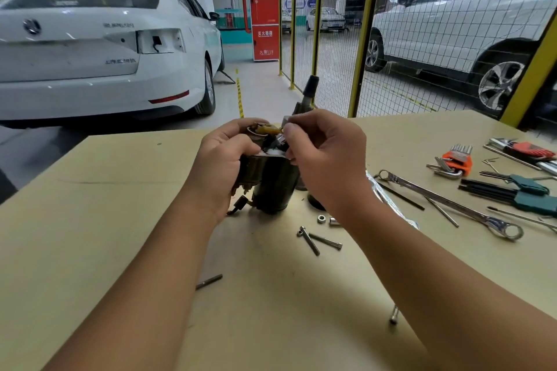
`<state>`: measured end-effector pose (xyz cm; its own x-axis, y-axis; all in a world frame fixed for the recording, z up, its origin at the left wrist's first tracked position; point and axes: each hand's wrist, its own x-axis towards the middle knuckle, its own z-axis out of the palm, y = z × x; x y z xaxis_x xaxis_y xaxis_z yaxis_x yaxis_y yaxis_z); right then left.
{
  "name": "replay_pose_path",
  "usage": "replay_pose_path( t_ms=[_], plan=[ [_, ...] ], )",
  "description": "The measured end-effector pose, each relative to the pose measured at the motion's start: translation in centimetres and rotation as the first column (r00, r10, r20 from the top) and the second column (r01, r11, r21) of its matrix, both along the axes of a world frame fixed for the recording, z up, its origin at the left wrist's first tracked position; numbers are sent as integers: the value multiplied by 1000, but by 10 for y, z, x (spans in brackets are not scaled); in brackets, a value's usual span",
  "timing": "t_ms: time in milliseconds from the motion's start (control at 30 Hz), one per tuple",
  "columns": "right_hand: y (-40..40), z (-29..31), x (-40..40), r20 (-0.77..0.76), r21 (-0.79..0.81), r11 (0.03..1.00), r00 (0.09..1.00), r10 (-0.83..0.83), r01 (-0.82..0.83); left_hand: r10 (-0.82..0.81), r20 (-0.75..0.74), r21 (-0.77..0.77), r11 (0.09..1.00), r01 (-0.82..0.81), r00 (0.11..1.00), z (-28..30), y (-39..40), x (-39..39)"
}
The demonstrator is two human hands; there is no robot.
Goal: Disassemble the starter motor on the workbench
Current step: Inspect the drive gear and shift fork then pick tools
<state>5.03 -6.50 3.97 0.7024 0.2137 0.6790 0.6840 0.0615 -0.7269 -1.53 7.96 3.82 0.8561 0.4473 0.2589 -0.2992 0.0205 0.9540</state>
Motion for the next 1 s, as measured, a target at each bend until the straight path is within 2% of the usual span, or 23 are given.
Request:
replay_pose_path(
  t_ms=[67,333,500,1000],
  plan=[
    [0,0,1,-21,41,999,1000,-9,10,-3,-5,9,1000,3,1000,0,-1,1],
    [0,1,5,21,-13,1000,1000,13,-13,-4,-4,1,1000,4,1000,0,0,0],
    [3,-3,4,23,36,999,999,-28,28,2,-7,11,1000,-2,1000,-1,-1,1],
    [0,1,15,158,-56,998,987,41,-32,0,-11,10,1000,0,1000,1,-1,-1]
  ],
)
